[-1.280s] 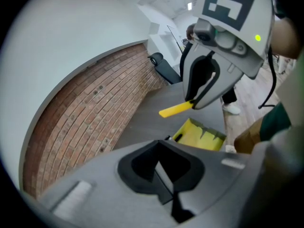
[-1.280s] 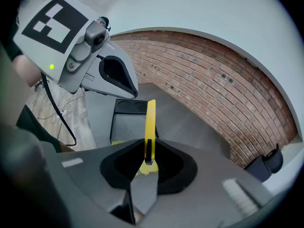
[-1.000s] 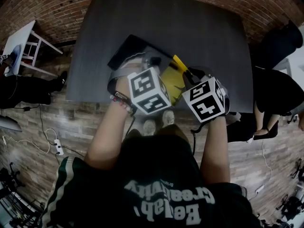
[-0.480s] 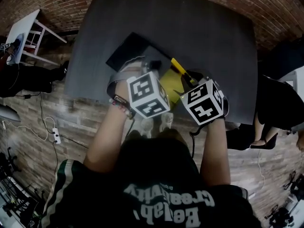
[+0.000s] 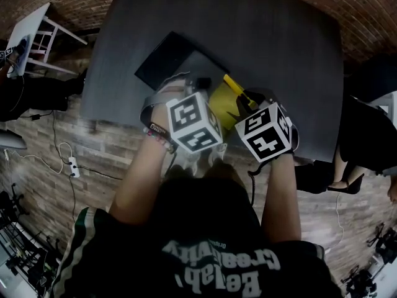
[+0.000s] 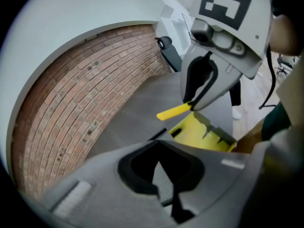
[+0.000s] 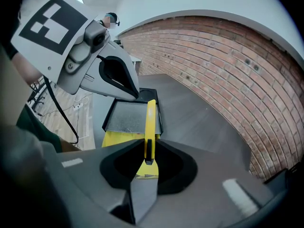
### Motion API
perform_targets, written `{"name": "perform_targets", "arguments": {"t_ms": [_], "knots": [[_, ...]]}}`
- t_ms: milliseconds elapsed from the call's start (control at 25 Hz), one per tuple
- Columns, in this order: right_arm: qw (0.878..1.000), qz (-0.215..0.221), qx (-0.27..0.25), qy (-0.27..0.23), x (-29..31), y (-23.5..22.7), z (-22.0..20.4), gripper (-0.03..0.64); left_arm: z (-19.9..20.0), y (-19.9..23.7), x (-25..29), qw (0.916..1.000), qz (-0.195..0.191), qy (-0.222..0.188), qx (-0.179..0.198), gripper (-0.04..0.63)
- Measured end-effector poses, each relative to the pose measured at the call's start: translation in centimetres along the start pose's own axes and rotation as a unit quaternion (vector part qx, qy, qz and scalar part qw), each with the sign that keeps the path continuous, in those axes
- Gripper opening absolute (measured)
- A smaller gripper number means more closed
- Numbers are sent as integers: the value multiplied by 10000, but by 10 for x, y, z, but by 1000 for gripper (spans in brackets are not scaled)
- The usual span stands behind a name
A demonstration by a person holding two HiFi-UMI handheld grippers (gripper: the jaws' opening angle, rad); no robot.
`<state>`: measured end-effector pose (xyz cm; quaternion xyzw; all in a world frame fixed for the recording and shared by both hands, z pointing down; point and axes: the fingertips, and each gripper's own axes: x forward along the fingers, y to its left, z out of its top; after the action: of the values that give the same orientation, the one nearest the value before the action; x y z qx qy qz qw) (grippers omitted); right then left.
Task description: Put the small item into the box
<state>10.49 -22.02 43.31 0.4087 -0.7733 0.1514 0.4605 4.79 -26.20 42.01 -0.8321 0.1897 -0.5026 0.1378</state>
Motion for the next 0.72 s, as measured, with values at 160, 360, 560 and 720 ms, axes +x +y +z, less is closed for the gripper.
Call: {"name": "perform_targets", "arguments": {"t_ms": [160,360,560,720], "knots": [[9999,89,28,55,7,4,-9,72,-4,-10,8,9999,-99,66,-41,3],[9999,135,78,71,16,7,-18,72,-13,-24,18,9996,-224,159,-90,3],[9996,233,75,130,23,10,-27,72,-20,-34,24,9993,-280,223,-134,3],[9993,309,34,197,30,16,-35,72,-24,-40,26,9990,-282,256,-218,3]]}}
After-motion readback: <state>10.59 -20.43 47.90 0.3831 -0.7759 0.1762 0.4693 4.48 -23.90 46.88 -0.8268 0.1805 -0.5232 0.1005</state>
